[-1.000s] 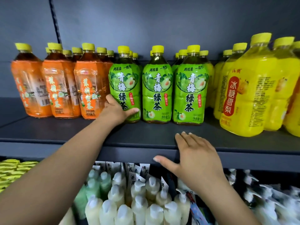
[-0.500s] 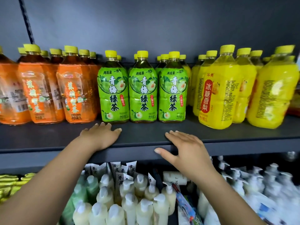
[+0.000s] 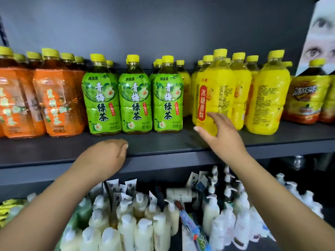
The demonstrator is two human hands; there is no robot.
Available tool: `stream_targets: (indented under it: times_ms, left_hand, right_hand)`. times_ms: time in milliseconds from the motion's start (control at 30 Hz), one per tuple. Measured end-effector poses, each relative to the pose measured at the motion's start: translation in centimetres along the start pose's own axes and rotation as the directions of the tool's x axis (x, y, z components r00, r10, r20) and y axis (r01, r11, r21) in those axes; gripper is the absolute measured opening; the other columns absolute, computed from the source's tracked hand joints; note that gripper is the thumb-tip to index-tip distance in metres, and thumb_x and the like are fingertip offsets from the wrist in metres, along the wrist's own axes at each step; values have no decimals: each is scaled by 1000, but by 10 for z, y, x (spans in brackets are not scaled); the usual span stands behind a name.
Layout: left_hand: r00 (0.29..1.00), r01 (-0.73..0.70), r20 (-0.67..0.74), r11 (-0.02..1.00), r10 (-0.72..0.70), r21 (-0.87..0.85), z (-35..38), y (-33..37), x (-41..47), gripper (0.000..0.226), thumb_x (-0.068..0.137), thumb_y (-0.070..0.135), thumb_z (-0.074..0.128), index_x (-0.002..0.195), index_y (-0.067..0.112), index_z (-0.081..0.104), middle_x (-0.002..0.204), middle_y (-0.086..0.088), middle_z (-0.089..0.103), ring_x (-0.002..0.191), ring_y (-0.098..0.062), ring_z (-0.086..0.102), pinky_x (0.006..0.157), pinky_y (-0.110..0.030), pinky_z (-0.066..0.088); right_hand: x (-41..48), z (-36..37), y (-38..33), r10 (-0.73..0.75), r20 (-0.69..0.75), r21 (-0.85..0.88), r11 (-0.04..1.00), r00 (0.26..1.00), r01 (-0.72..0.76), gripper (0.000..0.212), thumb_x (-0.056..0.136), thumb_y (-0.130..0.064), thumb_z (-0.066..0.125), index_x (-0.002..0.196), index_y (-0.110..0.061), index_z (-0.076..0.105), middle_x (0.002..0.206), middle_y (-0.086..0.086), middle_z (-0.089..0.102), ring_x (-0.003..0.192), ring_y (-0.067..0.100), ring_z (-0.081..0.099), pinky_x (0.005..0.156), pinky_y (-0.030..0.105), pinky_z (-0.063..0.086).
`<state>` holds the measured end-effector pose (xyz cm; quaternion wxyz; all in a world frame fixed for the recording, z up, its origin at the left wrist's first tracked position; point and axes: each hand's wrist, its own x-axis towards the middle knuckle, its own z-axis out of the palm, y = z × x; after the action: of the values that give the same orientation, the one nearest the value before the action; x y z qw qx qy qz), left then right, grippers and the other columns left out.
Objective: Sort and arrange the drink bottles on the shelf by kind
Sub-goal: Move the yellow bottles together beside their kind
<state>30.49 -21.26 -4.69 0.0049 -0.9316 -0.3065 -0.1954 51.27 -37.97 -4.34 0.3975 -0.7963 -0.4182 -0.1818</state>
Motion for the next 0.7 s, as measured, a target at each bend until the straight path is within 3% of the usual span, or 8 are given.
stream_targets:
  times_ms: [67, 100, 200, 267, 367, 467, 600, 700]
  left_hand:
    - [996, -61, -72, 995, 56, -74, 1, 32, 9, 45, 97, 36, 24, 110, 8, 57, 108, -14, 64, 101, -30, 57, 81, -35, 42]
    - [992, -89, -106, 986, 74, -145, 4, 51, 16, 51, 95, 40, 23, 111, 8, 58, 109, -15, 64, 102, -30, 57, 82, -34, 42]
    - [983, -90, -182, 880, 5, -466, 13, 108, 43, 41, 99, 35, 30, 124, 14, 54, 127, -11, 58, 119, -24, 51, 98, -27, 37]
    - [974, -92, -221, 795, -55, -600, 16, 141, 68, 41, 98, 30, 31, 133, 15, 47, 137, -4, 49, 128, -18, 42, 100, -18, 27]
    - [971, -56, -200, 693, -128, -719, 26, 173, 101, 42, 99, 30, 30, 134, 12, 44, 137, -5, 46, 129, -18, 40, 100, -18, 25]
    - [961, -5, -158, 557, -227, -831, 36, 181, 123, 41, 99, 29, 29, 131, 10, 43, 127, -9, 51, 124, -24, 45, 108, -38, 32]
    - [946, 80, -104, 528, -309, -845, 37, 176, 148, 46, 98, 37, 29, 134, 9, 38, 132, -12, 49, 123, -26, 46, 106, -44, 34]
    - [949, 122, -48, 503, -312, -855, 37, 180, 169, 60, 94, 48, 32, 141, 12, 28, 143, -9, 39, 130, -26, 39, 110, -39, 28]
  right_hand:
    - [21, -13, 16, 114, -198, 55, 993, 974, -105, 78, 80, -48, 60, 141, -10, 30, 146, 11, 31, 136, 26, 27, 111, 36, 24]
    - [32, -17, 20, 151, -217, 80, 987, 964, -137, 86, 79, -51, 61, 144, -10, 23, 149, 12, 25, 138, 27, 22, 113, 37, 21]
    - [58, -20, 29, 192, -52, 221, 959, 980, -177, 99, 78, -54, 61, 147, -14, 3, 154, 9, 11, 141, 24, 15, 112, 34, 18]
    - [67, -20, 38, 146, 56, 264, 952, 988, -156, 98, 81, -54, 57, 148, -16, -5, 156, 8, 9, 141, 24, 17, 109, 32, 21]
    - [69, -26, 57, 77, 86, 303, 948, 993, -99, 95, 83, -52, 55, 148, -18, -5, 157, 4, 10, 141, 23, 19, 108, 29, 22]
    - [65, -38, 76, 61, 68, 396, 915, 996, -83, 97, 77, -56, 58, 148, -24, 0, 155, 0, 17, 141, 21, 22, 112, 34, 24]
    - [53, -59, 95, 34, 5, 468, 883, 999, -32, 112, 53, -74, 49, 147, -29, 11, 151, -5, 29, 137, 18, 31, 110, 43, 32]
    - [46, -71, 103, 32, -27, 510, 860, 999, -14, 113, 51, -72, 49, 148, -30, 9, 152, -9, 25, 139, 12, 27, 112, 40, 29]
